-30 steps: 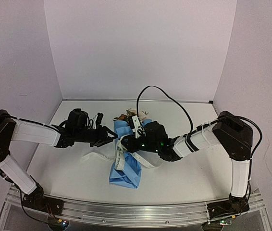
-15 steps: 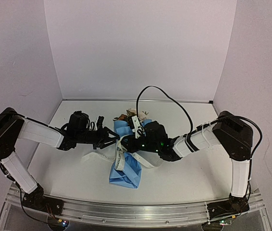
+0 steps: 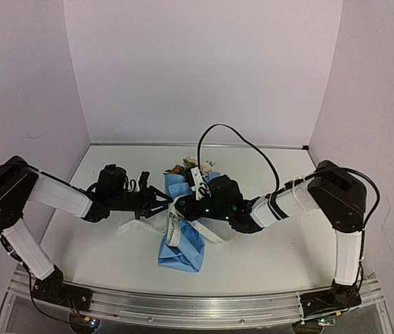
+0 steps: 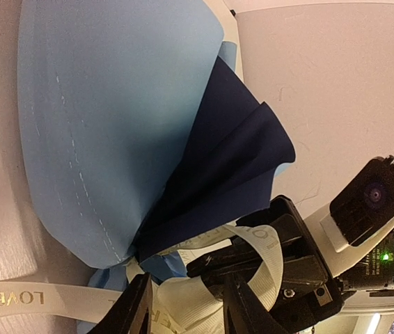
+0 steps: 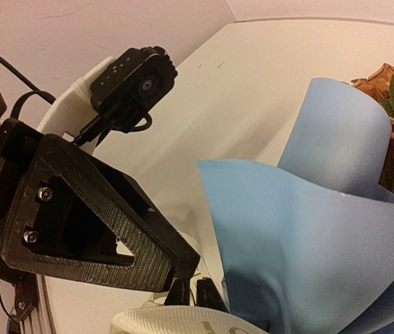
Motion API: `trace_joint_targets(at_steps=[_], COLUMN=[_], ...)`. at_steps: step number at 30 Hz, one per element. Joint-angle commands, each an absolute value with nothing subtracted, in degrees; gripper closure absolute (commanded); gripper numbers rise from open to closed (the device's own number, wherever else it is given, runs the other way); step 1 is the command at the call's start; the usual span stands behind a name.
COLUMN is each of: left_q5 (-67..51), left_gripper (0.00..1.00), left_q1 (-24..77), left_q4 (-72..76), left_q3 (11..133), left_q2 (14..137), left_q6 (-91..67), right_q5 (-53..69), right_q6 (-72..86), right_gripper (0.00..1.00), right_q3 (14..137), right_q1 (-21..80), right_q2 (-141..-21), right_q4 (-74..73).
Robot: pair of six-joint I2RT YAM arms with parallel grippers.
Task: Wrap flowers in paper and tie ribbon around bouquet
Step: Cross the half-tied ribbon over the folded bouquet.
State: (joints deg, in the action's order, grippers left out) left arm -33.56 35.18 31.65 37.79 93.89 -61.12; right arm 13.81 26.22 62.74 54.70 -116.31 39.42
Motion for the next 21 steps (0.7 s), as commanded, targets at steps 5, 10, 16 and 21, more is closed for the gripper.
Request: trace_joint_targets(at_steps=[5, 10, 16, 21], left_q5=[-35.2, -35.6, -36.1, -36.4], left_gripper=[0.61, 0.60, 0.63, 0.70], left_q1=[35.0, 35.0, 35.0, 35.0], left_q4=[35.8, 36.8, 37.3, 38.1], left_q3=[36.6, 37.4, 38.7, 39.5], left_q2=[93.7, 94.6, 96.2, 96.9], left_q6=[-63.0, -63.3, -63.3, -63.5], right_q5=[12.0, 12.9, 13.2, 13.6], right_q6=[26.2, 26.9, 27.2, 27.2], right_gripper=[0.96, 0.96, 0.96, 0.96], right_q3=[65.0, 65.7, 65.3, 65.0], right_q1=[55.0, 55.0, 55.0, 55.0], right_q2=[-117.2, -117.7, -117.5, -117.2], right_q4=[41.7, 41.7, 41.7, 41.7])
